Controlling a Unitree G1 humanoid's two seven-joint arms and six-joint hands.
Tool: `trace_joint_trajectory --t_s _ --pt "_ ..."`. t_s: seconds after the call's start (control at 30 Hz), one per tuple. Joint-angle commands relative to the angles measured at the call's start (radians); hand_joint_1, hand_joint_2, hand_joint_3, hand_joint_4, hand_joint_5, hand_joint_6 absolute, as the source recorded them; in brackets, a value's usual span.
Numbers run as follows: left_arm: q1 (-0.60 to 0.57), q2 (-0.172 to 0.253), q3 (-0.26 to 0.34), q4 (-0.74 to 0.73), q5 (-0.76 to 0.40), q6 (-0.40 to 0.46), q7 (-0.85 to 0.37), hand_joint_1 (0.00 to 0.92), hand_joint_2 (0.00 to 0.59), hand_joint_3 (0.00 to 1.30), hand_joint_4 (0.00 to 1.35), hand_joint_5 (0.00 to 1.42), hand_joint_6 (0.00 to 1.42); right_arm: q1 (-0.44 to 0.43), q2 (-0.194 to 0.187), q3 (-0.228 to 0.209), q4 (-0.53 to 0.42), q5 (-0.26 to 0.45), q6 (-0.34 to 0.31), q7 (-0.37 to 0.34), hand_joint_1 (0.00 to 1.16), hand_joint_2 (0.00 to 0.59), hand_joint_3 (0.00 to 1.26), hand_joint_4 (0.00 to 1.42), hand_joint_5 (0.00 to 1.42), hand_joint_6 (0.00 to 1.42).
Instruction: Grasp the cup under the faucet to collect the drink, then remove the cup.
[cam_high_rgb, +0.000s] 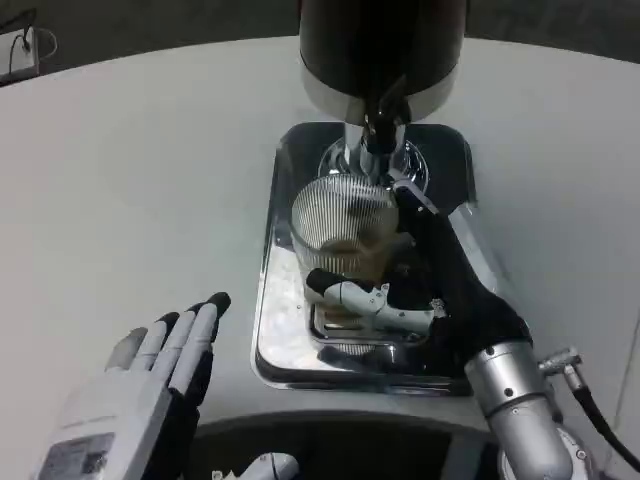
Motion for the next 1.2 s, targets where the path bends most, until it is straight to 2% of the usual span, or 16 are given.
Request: trace_joint_trajectory --t_s 0.03,0.13,0.3,0.47,0.87,0.97,1.2 --pt "0.002 0.001 0.004 -0.017 -0.006 0.015 -0.015 0.000 0.154 0.00 0.00 0.00 0.00 0.005 0.010 -0.003 0.024 0.023 -0.001 0.012 0.84 0.211 0.22 0.44 0.52 0.78" --pt "-0.002 -0.002 -0.002 -0.017 -0.002 0.020 -0.019 0.000 0.154 0.00 0.00 0.00 0.00 0.007 0.014 -0.013 0.024 0.039 -0.003 0.008 0.85 0.209 0.28 0.50 0.59 0.91" --pt "-0.012 -0.004 -0.010 -0.014 0.004 0.026 -0.023 0.000 0.154 0.00 0.00 0.00 0.00 0.014 0.024 -0.037 0.012 0.068 -0.004 -0.012 0.97 0.226 0.46 0.71 0.82 1.20" --pt "-0.023 -0.005 -0.015 -0.009 0.005 0.032 -0.025 0.000 0.154 0.00 0.00 0.00 0.00 0.014 0.032 -0.058 0.009 0.089 -0.007 -0.018 1.06 0.236 0.63 0.89 1.01 1.38" --pt "-0.035 0.001 -0.020 -0.002 0.002 0.040 -0.027 0.000 0.154 0.00 0.00 0.00 0.00 0.024 0.056 -0.090 -0.022 0.127 -0.007 -0.016 1.10 0.203 0.76 1.04 1.15 1.42" --pt "-0.037 0.002 -0.021 0.002 0.000 0.040 -0.027 0.000 0.156 0.00 0.00 0.00 0.00 0.039 0.047 -0.082 -0.047 0.107 -0.029 -0.022 1.11 0.177 0.79 1.06 1.17 1.42" --pt "-0.049 0.001 -0.030 0.016 -0.003 0.038 -0.024 0.000 0.159 0.00 0.00 0.00 0.00 0.086 0.057 -0.088 -0.134 0.140 -0.010 0.003 1.12 0.140 0.81 1.07 1.18 1.42"
